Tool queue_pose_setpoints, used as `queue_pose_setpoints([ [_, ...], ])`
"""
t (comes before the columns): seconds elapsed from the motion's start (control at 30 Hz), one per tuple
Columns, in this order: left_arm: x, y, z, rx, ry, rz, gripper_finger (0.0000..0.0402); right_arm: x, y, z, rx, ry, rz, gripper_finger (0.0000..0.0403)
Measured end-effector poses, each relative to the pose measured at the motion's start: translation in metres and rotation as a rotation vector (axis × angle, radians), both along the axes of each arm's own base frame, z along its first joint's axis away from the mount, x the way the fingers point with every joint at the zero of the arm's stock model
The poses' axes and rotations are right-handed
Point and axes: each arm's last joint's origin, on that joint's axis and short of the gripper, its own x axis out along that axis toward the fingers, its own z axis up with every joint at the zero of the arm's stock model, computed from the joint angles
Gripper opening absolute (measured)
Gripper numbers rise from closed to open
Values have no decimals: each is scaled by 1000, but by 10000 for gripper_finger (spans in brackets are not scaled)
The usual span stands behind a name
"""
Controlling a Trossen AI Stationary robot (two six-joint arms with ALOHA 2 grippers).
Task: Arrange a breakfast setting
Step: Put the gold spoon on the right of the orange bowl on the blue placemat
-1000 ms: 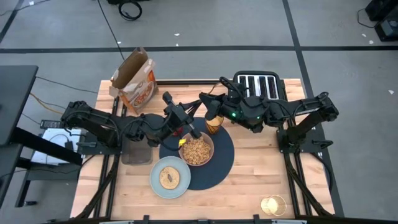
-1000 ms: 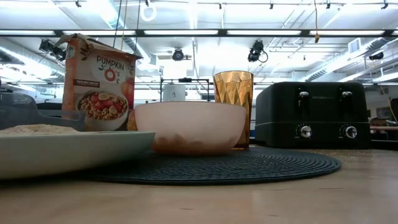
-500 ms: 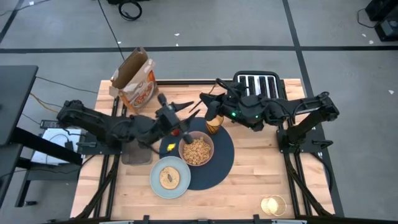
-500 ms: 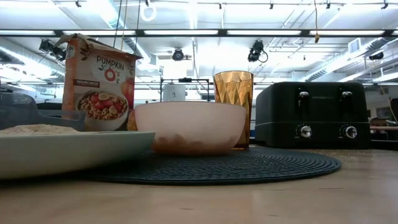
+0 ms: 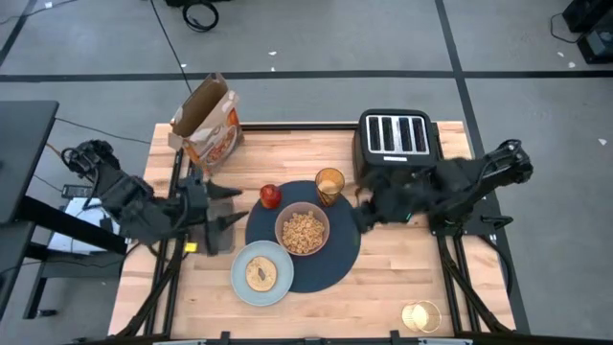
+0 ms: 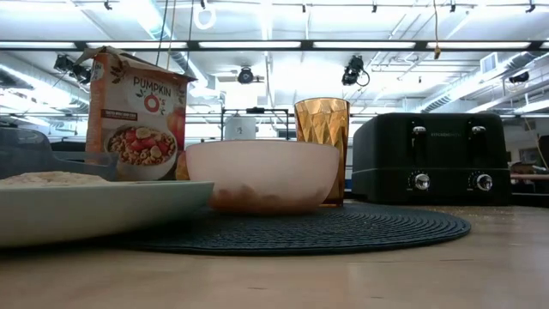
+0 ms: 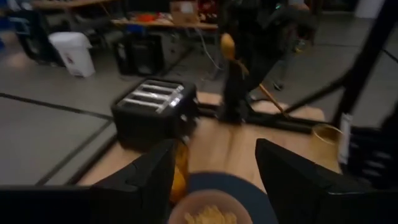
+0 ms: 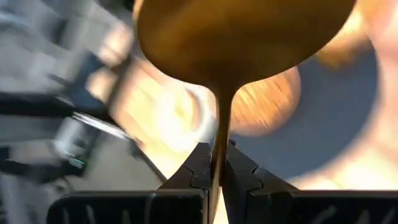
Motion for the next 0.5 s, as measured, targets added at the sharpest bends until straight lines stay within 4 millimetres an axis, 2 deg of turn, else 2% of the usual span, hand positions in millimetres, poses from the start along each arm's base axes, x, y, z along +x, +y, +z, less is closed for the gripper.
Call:
queue_pose_setpoints([
  [0.1,-3,-8,-4,-5,23,-32,221,0,17,-29,84,190,-3,21],
  [0.23,2,-17,-10,9,41,-46,213,15,32,-74,196,337,-11,21],
  [0.4,8,-23,-15,18,58,-46,206,33,34,-140,338,432,-38,21],
  [0.5,7,-26,-16,16,61,-59,206,37,33,-171,437,414,-37,21],
])
